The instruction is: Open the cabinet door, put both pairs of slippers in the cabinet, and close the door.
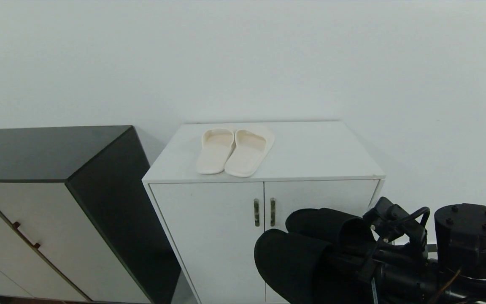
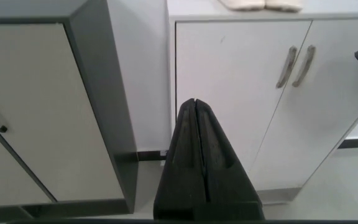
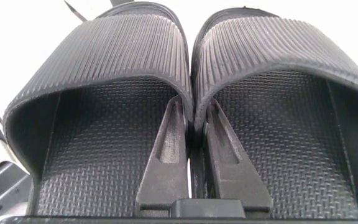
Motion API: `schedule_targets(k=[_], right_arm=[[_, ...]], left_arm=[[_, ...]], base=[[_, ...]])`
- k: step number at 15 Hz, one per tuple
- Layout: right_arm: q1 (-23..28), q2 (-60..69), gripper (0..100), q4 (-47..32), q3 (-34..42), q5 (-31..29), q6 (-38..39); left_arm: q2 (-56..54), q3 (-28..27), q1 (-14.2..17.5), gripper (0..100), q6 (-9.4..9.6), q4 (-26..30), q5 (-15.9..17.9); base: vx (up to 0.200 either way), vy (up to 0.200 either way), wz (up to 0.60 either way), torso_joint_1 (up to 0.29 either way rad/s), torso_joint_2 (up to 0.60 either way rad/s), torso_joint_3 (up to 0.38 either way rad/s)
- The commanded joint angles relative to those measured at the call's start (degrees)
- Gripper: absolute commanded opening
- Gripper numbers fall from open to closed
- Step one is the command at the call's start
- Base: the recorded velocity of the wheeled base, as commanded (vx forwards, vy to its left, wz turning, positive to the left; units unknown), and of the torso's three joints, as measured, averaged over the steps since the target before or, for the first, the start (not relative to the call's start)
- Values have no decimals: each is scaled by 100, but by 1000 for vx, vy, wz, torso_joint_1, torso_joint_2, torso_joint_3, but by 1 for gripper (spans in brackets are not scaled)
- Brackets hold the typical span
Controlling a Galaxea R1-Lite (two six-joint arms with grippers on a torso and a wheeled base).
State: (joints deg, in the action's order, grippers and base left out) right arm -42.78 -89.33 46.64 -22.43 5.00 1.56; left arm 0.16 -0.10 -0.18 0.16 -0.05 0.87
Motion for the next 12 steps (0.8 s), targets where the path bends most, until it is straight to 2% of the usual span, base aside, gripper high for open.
schedule_targets(k=[1,2,3,12], right_arm=[[-3,-23,0,3,2,1,2],[-3,-40,0,3,-7,1,2],[-3,-40,0,3,2,-8,2],[-3,-32,0,3,11,-25,-33]], left_arm=[[2,10,1,0,11,-4,1],[2,1,1,0,11,-4,1],[2,1,1,100,11,-4,1],[265,1,-34,100,46,5,28]], base=[[0,0,0,-232,559,310],[0,0,0,-227,549,310],[0,0,0,-232,535,320],[0,0,0,-198,511,315]])
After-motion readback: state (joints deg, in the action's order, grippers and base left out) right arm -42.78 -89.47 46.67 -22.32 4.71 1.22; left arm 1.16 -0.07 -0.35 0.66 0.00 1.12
